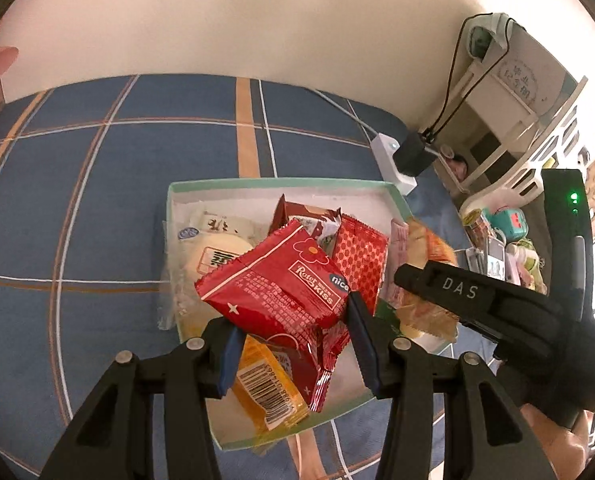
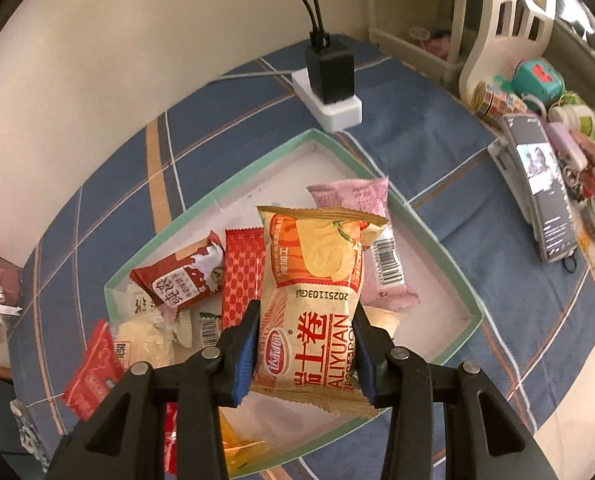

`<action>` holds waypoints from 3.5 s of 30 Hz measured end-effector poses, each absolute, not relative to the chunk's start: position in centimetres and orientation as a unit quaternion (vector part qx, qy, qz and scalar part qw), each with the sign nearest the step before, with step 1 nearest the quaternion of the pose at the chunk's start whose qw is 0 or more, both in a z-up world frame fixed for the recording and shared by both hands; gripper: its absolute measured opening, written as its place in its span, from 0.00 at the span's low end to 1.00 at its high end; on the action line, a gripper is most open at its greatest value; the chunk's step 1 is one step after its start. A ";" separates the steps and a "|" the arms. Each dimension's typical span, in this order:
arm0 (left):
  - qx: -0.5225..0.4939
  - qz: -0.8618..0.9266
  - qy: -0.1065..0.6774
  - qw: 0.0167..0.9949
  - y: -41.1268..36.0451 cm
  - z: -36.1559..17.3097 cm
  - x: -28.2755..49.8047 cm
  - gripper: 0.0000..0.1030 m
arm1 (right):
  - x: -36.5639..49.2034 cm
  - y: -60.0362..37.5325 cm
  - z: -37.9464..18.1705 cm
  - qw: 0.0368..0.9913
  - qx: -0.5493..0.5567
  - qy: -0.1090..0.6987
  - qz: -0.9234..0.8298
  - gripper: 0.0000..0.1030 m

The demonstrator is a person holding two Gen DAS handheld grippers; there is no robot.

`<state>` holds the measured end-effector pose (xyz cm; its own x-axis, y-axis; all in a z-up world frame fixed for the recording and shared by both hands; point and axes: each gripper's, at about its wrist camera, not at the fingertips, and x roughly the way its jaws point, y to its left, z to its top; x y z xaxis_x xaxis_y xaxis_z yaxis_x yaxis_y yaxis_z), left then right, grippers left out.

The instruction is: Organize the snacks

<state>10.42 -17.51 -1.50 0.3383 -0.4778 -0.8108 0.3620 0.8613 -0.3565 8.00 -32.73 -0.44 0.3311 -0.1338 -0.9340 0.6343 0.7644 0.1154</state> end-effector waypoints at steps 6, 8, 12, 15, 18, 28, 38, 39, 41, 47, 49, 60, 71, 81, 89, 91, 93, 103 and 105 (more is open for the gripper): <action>-0.069 -0.252 0.515 0.816 -16.6 -0.8 10.6 0.62 | 8.2 -32.5 -0.5 0.783 0.237 0.523 -0.238 0.69; -0.070 -0.247 0.513 0.819 -16.2 -0.5 10.7 0.64 | 8.2 -32.4 -0.5 0.783 0.235 0.524 -0.239 0.71; -0.062 -0.190 0.506 0.839 -14.7 0.2 11.0 0.81 | 8.4 -32.0 -0.6 0.782 0.230 0.530 -0.235 0.81; -0.055 -0.126 0.514 0.847 -13.2 -0.2 11.6 0.87 | 8.8 -31.0 -0.4 0.790 0.211 0.531 -0.224 0.91; -0.038 -0.062 0.535 0.842 -11.7 -1.4 12.3 0.90 | 8.9 -29.5 0.0 0.803 0.188 0.526 -0.207 1.00; 0.043 0.001 0.537 0.843 -9.3 -1.8 10.4 0.98 | 6.5 -24.7 1.3 0.830 0.151 0.511 -0.167 1.00; 0.055 -0.010 0.541 0.839 -6.1 -1.2 6.2 0.98 | 1.8 -22.1 1.6 0.841 0.130 0.504 -0.148 1.00; 0.052 -0.010 0.540 0.840 -5.8 -1.1 5.8 0.98 | 1.3 -21.9 1.7 0.842 0.129 0.502 -0.148 1.00; 0.048 -0.007 0.535 0.844 -5.3 -0.8 5.0 0.98 | 0.6 -21.6 1.8 0.845 0.126 0.498 -0.148 1.00; 0.038 -0.016 0.522 0.852 -4.6 -0.3 3.4 0.98 | -0.1 -21.5 3.0 0.857 0.124 0.475 -0.156 1.00; 0.030 -0.016 0.520 0.853 -4.4 -0.1 3.5 0.98 | -0.1 -21.5 3.2 0.859 0.123 0.472 -0.157 1.00; 0.011 -0.003 0.514 0.858 -3.6 0.6 3.6 0.98 | 0.3 -21.1 3.1 0.861 0.115 0.473 -0.148 1.00; 0.023 0.011 0.508 0.861 -3.6 0.9 3.6 0.98 | 0.4 -21.1 2.9 0.859 0.117 0.477 -0.146 1.00; 0.028 0.019 0.507 0.861 -3.7 0.8 3.5 0.98 | 0.4 -21.0 2.8 0.858 0.119 0.479 -0.142 1.00; 0.025 0.020 0.509 0.860 -3.5 0.8 3.6 0.98 | 0.4 -21.0 2.8 0.858 0.119 0.479 -0.141 1.00; 0.024 0.020 0.509 0.860 -3.4 0.8 3.6 0.98 | 0.4 -21.0 2.8 0.858 0.119 0.479 -0.142 1.00; 0.024 0.019 0.509 0.860 -3.4 0.8 3.6 0.98 | 0.4 -21.0 2.7 0.858 0.119 0.479 -0.142 1.00; 0.018 0.022 0.511 0.859 -3.3 0.8 3.6 0.98 | 0.4 -21.1 2.7 0.858 0.118 0.480 -0.142 1.00; 0.017 0.022 0.511 0.859 -3.4 0.8 3.5 0.98 | 0.5 -21.1 2.7 0.858 0.118 0.480 -0.141 1.00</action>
